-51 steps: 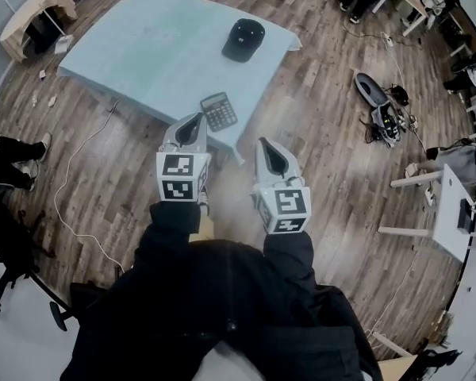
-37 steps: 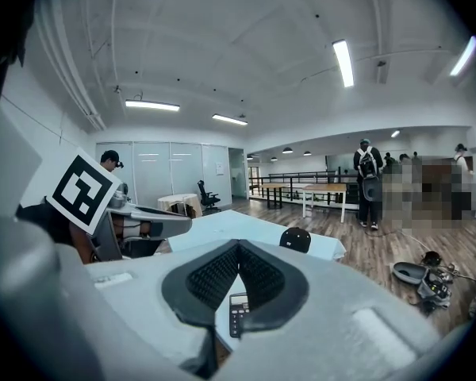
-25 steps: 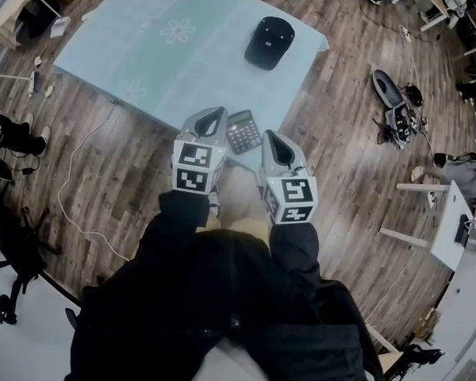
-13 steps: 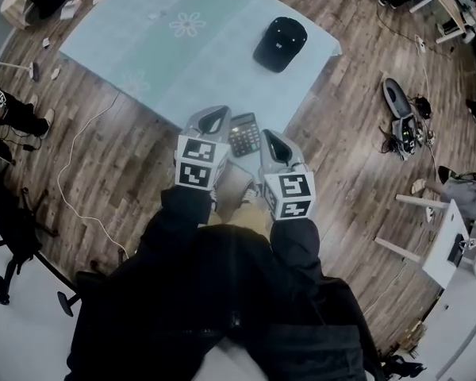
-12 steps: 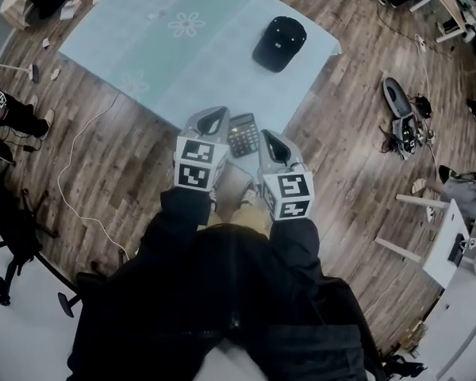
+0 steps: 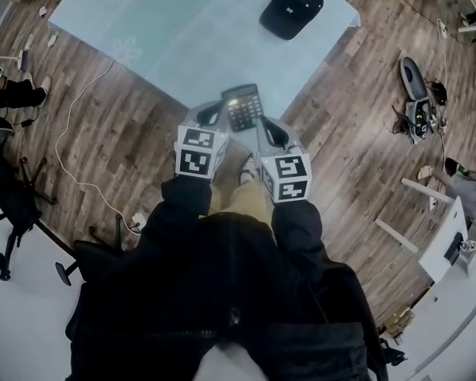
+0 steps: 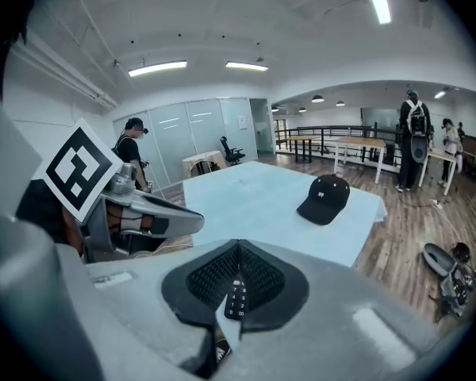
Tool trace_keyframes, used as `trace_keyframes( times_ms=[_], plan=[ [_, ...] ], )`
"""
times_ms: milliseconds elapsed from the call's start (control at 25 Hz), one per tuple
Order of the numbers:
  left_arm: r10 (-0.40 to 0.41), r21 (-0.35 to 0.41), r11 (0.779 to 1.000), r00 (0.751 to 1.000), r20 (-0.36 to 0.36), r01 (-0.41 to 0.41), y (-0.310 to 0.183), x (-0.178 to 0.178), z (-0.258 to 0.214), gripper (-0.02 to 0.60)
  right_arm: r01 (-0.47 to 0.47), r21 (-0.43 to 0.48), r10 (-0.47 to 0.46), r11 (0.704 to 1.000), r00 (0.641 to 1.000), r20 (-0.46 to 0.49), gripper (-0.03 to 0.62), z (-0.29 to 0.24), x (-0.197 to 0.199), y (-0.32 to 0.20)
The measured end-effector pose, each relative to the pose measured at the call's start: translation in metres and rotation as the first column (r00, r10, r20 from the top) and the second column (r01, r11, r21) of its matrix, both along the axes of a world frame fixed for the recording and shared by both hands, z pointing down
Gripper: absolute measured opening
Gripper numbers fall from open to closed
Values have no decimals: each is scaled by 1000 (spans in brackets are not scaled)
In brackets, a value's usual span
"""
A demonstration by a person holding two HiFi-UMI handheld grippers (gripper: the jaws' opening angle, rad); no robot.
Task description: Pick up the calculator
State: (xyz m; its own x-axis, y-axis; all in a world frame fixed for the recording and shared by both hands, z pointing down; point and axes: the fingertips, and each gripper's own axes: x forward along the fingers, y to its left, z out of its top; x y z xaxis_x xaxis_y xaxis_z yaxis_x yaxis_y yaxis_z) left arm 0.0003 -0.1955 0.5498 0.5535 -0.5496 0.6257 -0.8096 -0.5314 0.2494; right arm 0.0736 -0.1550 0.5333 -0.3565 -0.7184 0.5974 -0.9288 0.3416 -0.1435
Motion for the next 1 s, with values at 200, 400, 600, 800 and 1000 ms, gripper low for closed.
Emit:
trace_keyframes(
  times_ms=[200, 400, 600, 800, 1000],
  plan=[
    [-32, -99, 995, 999, 21, 34, 10, -5, 48, 3, 34, -68, -35, 997, 999, -20, 2, 45, 1, -2],
    [-43, -140, 989, 997, 57, 51, 18, -8, 80, 3, 56, -121, -58, 991, 998, -19, 2, 76, 2, -6],
    [-55, -164, 984, 996, 73, 66, 21, -8, 97, 3, 78, -149, -82, 986, 997, -16, 2, 96, 1, -14],
    [-66, -192, 978, 995, 80, 80, 20, -11, 115, 3, 94, -181, -100, 979, 995, -21, 2, 119, 3, -24],
    [-73, -224, 970, 993, 91, 92, 17, -15, 134, 3, 100, -209, -108, 973, 994, -26, 2, 138, 5, -34]
  ],
)
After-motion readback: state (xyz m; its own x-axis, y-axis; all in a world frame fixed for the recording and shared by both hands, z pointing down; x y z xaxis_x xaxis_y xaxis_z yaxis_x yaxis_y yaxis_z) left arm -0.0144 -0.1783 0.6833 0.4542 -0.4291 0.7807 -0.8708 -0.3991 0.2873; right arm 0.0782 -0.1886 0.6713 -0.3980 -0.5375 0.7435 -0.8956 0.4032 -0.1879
